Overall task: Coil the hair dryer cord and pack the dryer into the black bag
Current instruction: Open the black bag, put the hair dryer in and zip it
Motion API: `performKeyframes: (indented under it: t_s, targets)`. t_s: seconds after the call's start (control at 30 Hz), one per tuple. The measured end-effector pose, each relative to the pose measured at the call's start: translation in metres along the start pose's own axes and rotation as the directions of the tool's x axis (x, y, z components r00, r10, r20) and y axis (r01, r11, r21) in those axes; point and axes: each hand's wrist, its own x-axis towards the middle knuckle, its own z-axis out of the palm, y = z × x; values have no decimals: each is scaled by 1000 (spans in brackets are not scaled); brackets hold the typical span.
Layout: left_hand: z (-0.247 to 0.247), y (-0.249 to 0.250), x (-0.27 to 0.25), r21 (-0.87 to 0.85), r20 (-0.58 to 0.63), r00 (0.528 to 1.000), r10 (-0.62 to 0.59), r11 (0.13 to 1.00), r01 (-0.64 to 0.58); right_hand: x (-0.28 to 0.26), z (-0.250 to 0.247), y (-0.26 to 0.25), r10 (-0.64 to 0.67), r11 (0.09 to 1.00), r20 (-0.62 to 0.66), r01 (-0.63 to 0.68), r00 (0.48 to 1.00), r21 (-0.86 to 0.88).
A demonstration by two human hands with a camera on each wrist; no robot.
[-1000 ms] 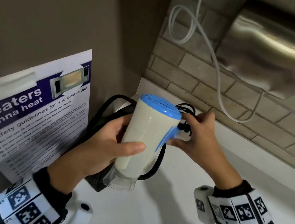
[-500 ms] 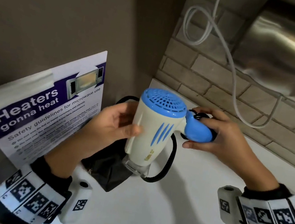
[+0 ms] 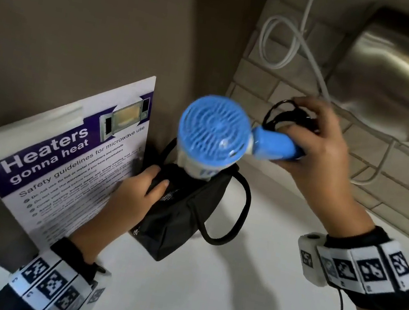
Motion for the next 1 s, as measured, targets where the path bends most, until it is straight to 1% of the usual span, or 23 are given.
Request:
performKeyframes:
  t_s: [0.03, 0.07, 0.1, 0.13, 0.17, 0.2, 0.23, 0.27, 0.37, 0.4, 0.43, 0.47, 0.5, 0.53, 0.6, 0.67, 0.73, 0.8, 0.83, 0.9, 0.97, 1.0]
  targets:
    - [-2, -1, 0, -75, 39, 998, -41, 996, 43, 0, 6, -1, -43, 998, 58, 45, 997, -46]
    - [-5, 0, -1, -195, 93, 993, -72, 977, 90, -1, 12, -3, -80, 992, 126, 92, 989, -89]
    - [-7, 1, -1, -286, 144, 983, -113, 946, 151, -2, 18, -5, -118, 983, 195, 143, 974, -118]
    - [-8, 2, -1, -329, 179, 972, -152, 922, 205, -5, 23, -10, -156, 971, 263, 196, 952, -134]
    - [-8, 2, -1, -321, 201, 961, -191, 913, 249, -8, 29, -15, -187, 961, 328, 242, 926, -135]
    - [-7, 3, -2, -285, 194, 953, -231, 917, 280, -12, 35, -21, -208, 955, 381, 271, 901, -119]
    - [-5, 3, -2, -222, 159, 951, -264, 929, 295, -16, 41, -26, -213, 958, 422, 272, 881, -85]
    - [-4, 5, -2, -196, 141, 949, -282, 932, 305, -20, 47, -31, -202, 968, 455, 247, 867, -41]
    - [-2, 8, -1, -264, 157, 931, -328, 895, 360, -35, 62, -39, -79, 995, 541, 34, 837, 92]
    - [-1, 6, -1, -280, 161, 927, -338, 885, 371, -38, 65, -39, -72, 993, 561, 5, 825, 120]
    - [-1, 6, 0, -301, 160, 925, -346, 875, 379, -40, 67, -38, -88, 991, 584, 12, 807, 132]
    - [-1, 5, -1, -322, 163, 924, -345, 867, 381, -41, 70, -35, -118, 990, 614, 43, 780, 136]
    - [0, 5, -3, -349, 174, 924, -340, 856, 381, -41, 74, -31, -156, 986, 646, 83, 747, 142]
    - [1, 5, -5, -379, 192, 924, -331, 843, 381, -41, 78, -27, -180, 982, 683, 95, 708, 160]
    - [4, 8, -9, -414, 226, 925, -304, 830, 374, -41, 89, -20, -165, 981, 756, 23, 634, 195]
    - [6, 14, -12, -428, 235, 937, -258, 838, 338, -43, 102, -15, -141, 978, 799, -43, 584, 204]
    - [6, 18, -15, -439, 241, 944, -226, 842, 314, -46, 115, -10, -134, 974, 841, -86, 524, 208]
    - [6, 17, -17, -433, 272, 939, -209, 845, 313, -47, 125, -6, -119, 973, 876, -122, 466, 198]
    - [6, 17, -17, -461, 277, 936, -217, 825, 327, -47, 129, -6, -113, 972, 890, -135, 441, 190]
    - [6, 16, -17, -526, 279, 925, -258, 764, 372, -46, 137, -6, -69, 975, 920, -168, 386, 144]
    - [6, 18, -18, -527, 270, 930, -249, 771, 359, -42, 143, -7, 36, 973, 948, -228, 317, 39]
    - [6, 18, -18, -528, 267, 933, -243, 773, 352, -39, 145, -8, 88, 972, 957, -232, 277, -23]
